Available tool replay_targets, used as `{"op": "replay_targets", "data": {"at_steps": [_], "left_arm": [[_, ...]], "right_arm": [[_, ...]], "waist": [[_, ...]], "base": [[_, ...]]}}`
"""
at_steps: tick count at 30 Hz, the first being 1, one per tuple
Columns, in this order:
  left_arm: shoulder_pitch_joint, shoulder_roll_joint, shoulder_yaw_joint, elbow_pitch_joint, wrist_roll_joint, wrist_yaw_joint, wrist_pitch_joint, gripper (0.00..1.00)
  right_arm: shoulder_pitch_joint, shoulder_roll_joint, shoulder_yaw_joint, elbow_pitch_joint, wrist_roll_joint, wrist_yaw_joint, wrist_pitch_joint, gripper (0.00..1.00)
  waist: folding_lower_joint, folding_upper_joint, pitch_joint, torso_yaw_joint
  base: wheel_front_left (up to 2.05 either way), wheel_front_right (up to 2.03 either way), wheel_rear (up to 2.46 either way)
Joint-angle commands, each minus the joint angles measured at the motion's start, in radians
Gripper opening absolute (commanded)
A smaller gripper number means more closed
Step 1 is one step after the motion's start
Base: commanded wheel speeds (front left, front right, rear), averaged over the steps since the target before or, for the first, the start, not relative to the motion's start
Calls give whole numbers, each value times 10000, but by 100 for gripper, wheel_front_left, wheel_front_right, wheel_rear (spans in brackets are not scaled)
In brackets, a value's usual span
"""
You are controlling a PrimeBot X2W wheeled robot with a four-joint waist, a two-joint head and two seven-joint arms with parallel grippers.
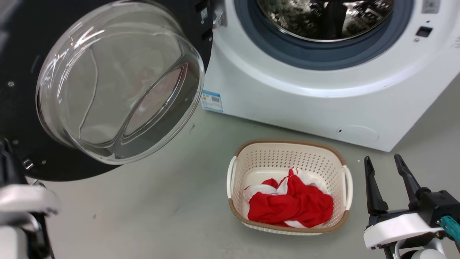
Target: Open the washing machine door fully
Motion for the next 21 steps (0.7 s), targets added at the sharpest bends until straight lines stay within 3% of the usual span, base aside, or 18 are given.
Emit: {"op": "replay_targets", "data": {"at_steps": [1, 8, 13, 14, 15, 16, 17, 21], "left_arm": [[502, -266, -21, -447, 175, 44, -21, 0], [2024, -1490, -702, -1868, 818, 85, -20, 0], [2421, -2095, -1338, -2188, 1079, -231, -20, 0], [2398, -2189, -1433, -2186, 1113, -326, -20, 4], [2374, -2260, -1546, -2147, 1133, -413, -20, 27], [2314, -2348, -1647, -2126, 1208, -480, -20, 60], [2243, -2399, -1744, -2082, 1275, -516, -20, 100], [2035, -2555, -1914, -1956, 1437, -626, -20, 100]], "right_arm": [[13, 14, -4, 70, 91, -7, -97, 100], [216, 15, 31, 320, 247, -7, -282, 100], [241, 16, 89, 363, 313, -7, -312, 100], [226, 15, 105, 367, 338, -7, -326, 100], [223, 15, 104, 367, 345, -7, -335, 100], [224, 15, 108, 372, 347, -7, -342, 100], [225, 15, 138, 370, 349, -7, -349, 100], [255, 15, 166, 358, 381, -7, -376, 100]], "waist": [[-1, 0, -253, -222], [-1, 0, -863, -726], [-1, 0, -1072, -1153], [-1, 0, -1110, -1248], [-1, 0, -1133, -1342], [-1, 0, -1155, -1434], [-1, 0, -1174, -1531], [-1, 0, -1243, -1824]], "base": [[0, 0, 0], [0, 0, 0], [0, 0, 0], [0, 0, 0], [0, 0, 0], [0, 0, 0], [0, 0, 0], [0, 0, 0]]}}
